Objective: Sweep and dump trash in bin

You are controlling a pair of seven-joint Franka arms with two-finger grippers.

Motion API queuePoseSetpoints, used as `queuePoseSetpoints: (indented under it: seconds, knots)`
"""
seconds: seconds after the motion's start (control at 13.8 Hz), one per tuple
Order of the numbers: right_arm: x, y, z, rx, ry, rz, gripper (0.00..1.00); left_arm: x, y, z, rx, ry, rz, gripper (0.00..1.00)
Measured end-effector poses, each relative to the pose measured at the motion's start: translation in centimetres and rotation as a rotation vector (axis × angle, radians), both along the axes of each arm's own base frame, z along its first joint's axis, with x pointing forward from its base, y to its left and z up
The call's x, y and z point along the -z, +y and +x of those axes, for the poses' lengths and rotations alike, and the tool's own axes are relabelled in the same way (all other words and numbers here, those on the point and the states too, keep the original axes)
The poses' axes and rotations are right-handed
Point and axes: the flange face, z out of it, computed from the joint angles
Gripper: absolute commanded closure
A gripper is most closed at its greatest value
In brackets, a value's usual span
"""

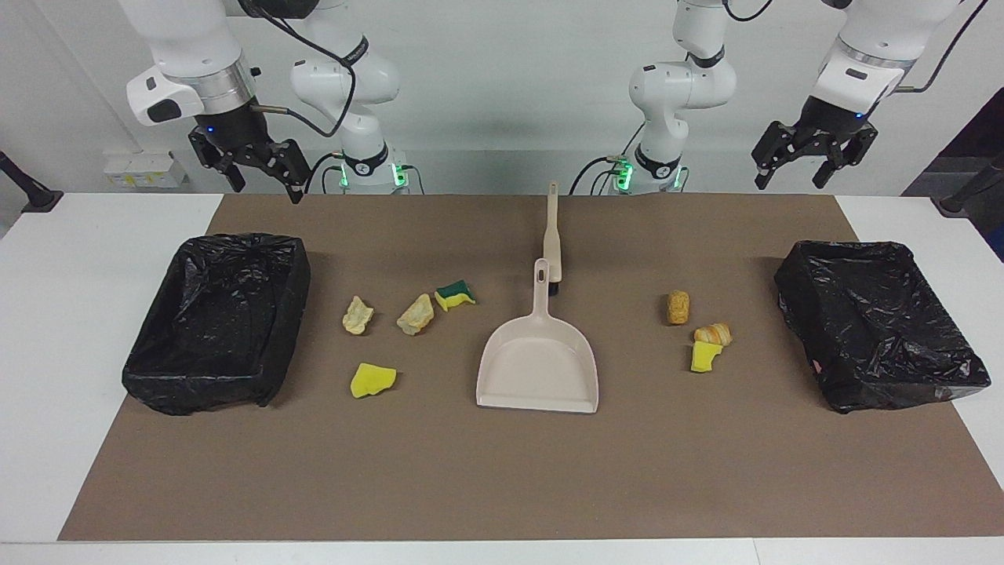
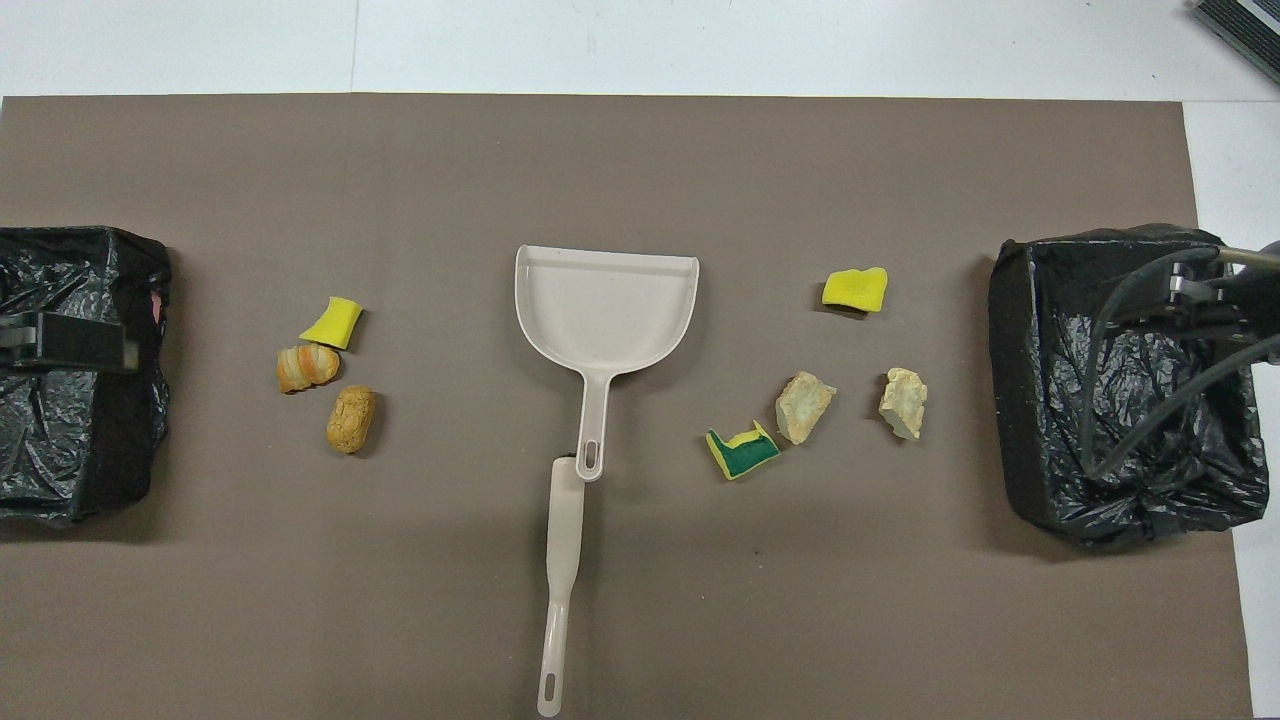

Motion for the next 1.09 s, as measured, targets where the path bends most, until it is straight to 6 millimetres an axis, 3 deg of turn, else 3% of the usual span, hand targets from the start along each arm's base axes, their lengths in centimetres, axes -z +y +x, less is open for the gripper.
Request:
queuePoseSetpoints:
  seconds: [0.36, 0.58, 0.65, 0.8, 0.94, 1.09]
  knots:
    - [0.0, 0.1, 0.0, -0.002, 0.000, 0.000, 0.00, 1.6, -0.4, -0.6, 0.008, 0.037, 0.005, 0.00]
    - [0.3, 1.1, 0.1, -0.021, 0.000, 0.001, 0.00, 2.5, -0.5, -1.2, 0.009, 0.058, 0.008, 0.00]
    - [0.8, 2.3, 0.5, -0.041, -0.010, 0.004, 0.00, 3.3, -0.9, -1.3, 0.019, 0.071, 0.008, 0.00]
    - [2.6, 5.7, 1.9, -0.071, -0.030, 0.007, 0.00, 5.6, -3.8, -2.0, 0.080, 0.100, 0.011, 0.00]
    - [5.4, 10.7, 3.4, -0.074, -0.042, 0.012, 0.00, 9.0, -8.0, -3.4, 0.159, 0.133, 0.023, 0.00]
    - [8.7, 16.1, 4.3, -0.046, -0.048, 0.018, 0.00, 11.4, -10.7, -5.7, 0.215, 0.174, 0.038, 0.00]
